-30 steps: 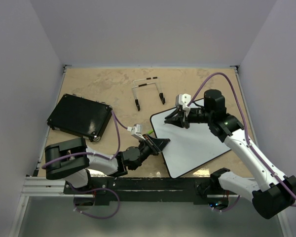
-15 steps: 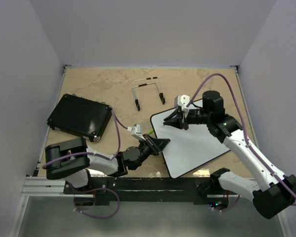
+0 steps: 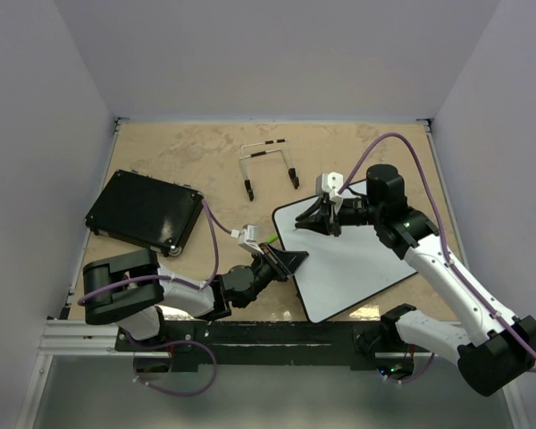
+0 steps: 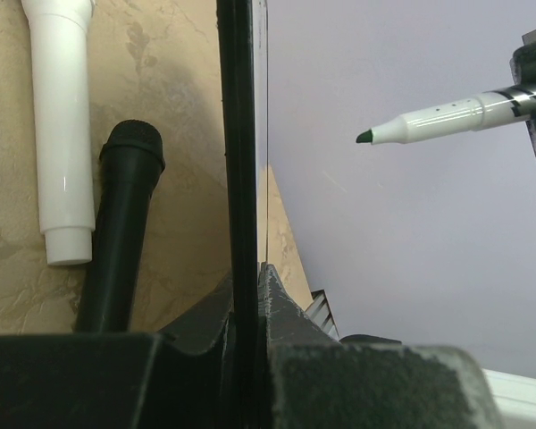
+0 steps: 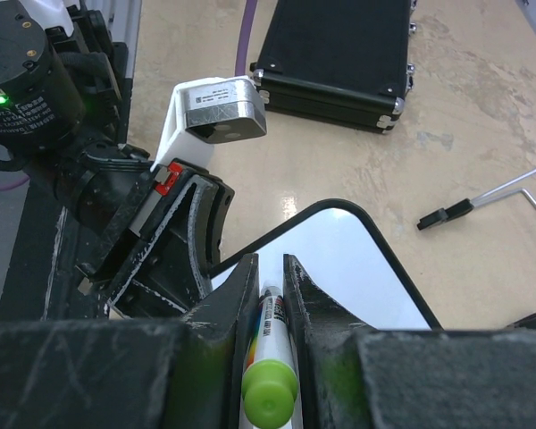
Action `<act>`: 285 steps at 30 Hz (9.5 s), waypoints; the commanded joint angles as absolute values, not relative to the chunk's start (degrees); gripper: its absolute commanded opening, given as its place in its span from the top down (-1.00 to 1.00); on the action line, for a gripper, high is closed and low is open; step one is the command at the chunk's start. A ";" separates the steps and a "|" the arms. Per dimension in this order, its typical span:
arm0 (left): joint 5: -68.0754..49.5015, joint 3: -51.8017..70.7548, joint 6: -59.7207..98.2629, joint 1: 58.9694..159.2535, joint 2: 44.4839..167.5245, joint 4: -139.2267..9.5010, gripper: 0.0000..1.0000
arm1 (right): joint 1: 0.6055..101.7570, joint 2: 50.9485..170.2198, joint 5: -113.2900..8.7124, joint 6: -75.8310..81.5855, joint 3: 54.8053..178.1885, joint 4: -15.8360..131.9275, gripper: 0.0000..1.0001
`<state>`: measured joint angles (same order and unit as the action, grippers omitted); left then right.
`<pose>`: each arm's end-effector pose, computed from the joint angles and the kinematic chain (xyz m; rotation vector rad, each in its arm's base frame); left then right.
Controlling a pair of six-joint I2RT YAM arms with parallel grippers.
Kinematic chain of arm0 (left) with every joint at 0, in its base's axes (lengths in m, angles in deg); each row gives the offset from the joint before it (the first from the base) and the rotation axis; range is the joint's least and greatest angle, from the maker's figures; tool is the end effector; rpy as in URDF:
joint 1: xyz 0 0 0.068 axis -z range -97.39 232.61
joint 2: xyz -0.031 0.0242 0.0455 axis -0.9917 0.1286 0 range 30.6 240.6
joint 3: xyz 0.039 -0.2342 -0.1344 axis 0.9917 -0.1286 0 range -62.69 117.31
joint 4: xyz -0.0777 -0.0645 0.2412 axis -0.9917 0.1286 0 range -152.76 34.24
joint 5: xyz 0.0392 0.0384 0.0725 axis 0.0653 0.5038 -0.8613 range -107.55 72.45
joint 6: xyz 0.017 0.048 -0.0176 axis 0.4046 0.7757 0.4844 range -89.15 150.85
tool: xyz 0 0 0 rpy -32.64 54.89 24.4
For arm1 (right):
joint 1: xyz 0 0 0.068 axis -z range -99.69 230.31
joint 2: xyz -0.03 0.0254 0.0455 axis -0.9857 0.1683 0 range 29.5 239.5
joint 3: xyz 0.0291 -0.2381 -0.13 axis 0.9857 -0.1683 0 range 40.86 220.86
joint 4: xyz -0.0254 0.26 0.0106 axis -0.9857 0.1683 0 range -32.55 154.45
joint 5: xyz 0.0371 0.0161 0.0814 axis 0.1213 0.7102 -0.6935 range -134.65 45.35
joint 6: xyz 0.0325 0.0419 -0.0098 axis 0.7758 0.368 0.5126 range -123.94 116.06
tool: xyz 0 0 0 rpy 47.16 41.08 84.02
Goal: Write a sentence on the whiteboard
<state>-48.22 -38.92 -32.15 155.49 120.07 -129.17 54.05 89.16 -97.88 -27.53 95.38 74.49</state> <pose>0.0990 -0.2600 0.1802 -0.3222 1.7251 -1.4124 0.1884 0.1248 0.3433 -1.3101 1.3784 0.9309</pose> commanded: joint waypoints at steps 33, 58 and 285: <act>-44.44 -39.75 -28.39 154.86 120.16 -136.85 1.00 | 53.85 90.85 -96.77 -26.53 97.20 72.13 1.00; -43.48 -40.81 -26.72 154.77 120.51 -141.24 1.00 | 58.60 87.77 -96.42 -22.40 92.46 69.14 1.00; -40.75 -41.16 -25.93 153.63 122.62 -145.82 1.00 | 60.44 90.77 -91.15 -26.10 94.83 75.21 1.00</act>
<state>-42.43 -41.09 -30.84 153.48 122.74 -135.49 60.12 91.00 -93.51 -28.62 93.26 79.65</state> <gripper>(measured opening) 0.087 0.167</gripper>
